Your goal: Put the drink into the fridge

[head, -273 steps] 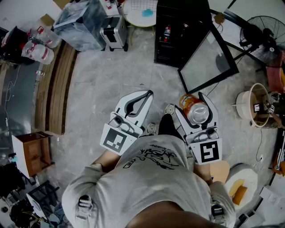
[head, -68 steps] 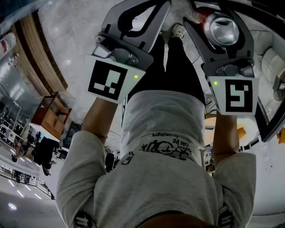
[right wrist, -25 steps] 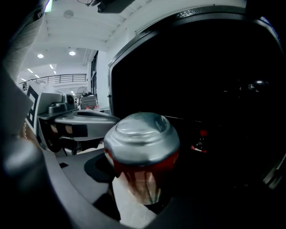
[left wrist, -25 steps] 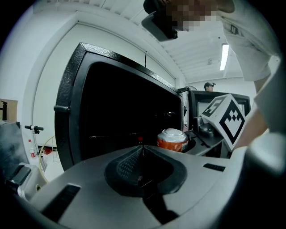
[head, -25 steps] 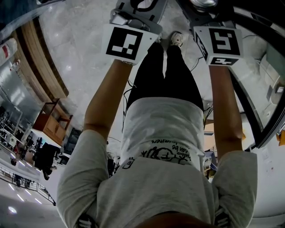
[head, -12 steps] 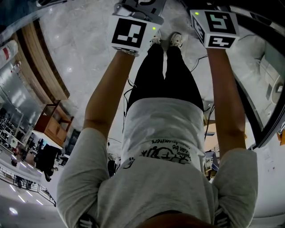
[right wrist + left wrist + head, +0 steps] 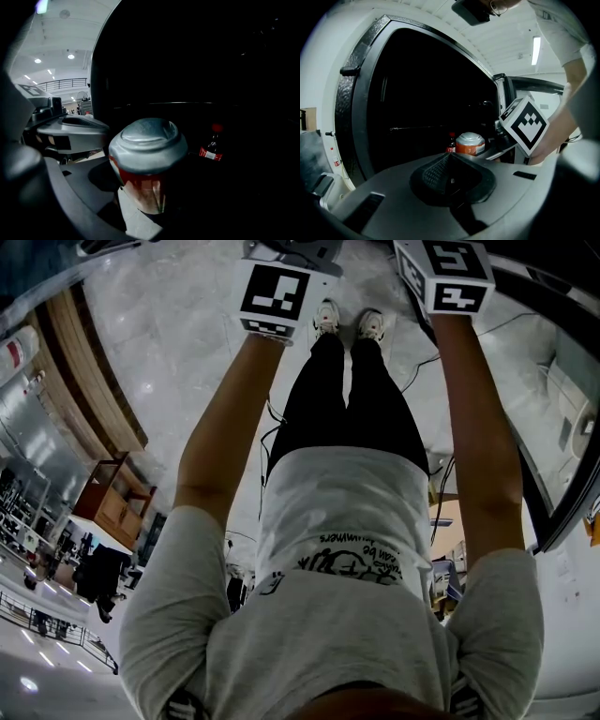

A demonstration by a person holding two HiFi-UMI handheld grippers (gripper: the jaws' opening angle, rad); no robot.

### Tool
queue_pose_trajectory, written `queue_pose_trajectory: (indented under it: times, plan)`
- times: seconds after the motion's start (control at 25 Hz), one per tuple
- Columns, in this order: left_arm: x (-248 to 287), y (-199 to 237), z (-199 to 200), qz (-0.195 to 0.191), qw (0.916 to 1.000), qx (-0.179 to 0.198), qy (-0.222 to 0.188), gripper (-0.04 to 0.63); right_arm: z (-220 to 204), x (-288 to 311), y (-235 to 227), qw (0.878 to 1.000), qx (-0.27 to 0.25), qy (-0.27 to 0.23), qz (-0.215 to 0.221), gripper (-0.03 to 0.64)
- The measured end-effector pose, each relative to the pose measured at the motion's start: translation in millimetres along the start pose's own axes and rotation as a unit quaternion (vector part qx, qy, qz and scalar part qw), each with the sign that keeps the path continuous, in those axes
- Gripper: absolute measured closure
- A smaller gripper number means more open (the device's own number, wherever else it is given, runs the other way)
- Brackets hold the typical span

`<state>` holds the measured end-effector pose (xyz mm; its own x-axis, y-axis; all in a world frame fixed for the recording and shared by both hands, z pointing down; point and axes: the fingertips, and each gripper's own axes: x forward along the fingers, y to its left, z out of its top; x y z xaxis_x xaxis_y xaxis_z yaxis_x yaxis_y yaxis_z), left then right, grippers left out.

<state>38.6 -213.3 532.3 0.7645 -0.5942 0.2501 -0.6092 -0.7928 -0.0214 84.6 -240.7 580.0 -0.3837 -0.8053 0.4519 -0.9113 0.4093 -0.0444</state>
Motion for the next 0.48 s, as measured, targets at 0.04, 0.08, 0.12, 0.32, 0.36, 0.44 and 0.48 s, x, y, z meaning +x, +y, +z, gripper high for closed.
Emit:
queue_pose_trajectory:
  times: [0.04, 0.08, 0.12, 0.32, 0.36, 0.44, 0.48]
  plan:
    - [1, 1, -1, 0.001, 1.0000, -0.001, 0.001, 0.574, 0, 1, -2, 1.000, -0.003, 0.000, -0.003, 0.278]
    - [2, 2, -2, 0.002, 1.0000, -0.002, 0.002, 0.574, 0, 2, -4, 1.000, -0.004, 0.000, -0.004, 0.278]
    - [3, 4, -3, 0.003, 1.0000, -0.003, 0.003, 0.574, 0, 4, -5, 1.000, -0.005, 0.000, -0.003, 0.278]
    - [12, 9, -8, 0.005, 0.9999, -0.002, 0.009, 0.574, -5, 13, -10, 1.000, -0.001, 0.004, -0.003, 0.278]
    - [13, 10, -10, 0.005, 0.9999, -0.002, 0.011, 0.574, -6, 15, -10, 1.000, 0.002, 0.005, -0.003, 0.278]
    - [16, 13, -13, 0.006, 0.9999, -0.004, 0.013, 0.574, -6, 19, -12, 1.000, 0.006, 0.004, -0.004, 0.278]
    - [18, 14, -14, 0.007, 0.9999, -0.005, 0.014, 0.574, -6, 21, -13, 1.000, 0.007, 0.003, -0.005, 0.278]
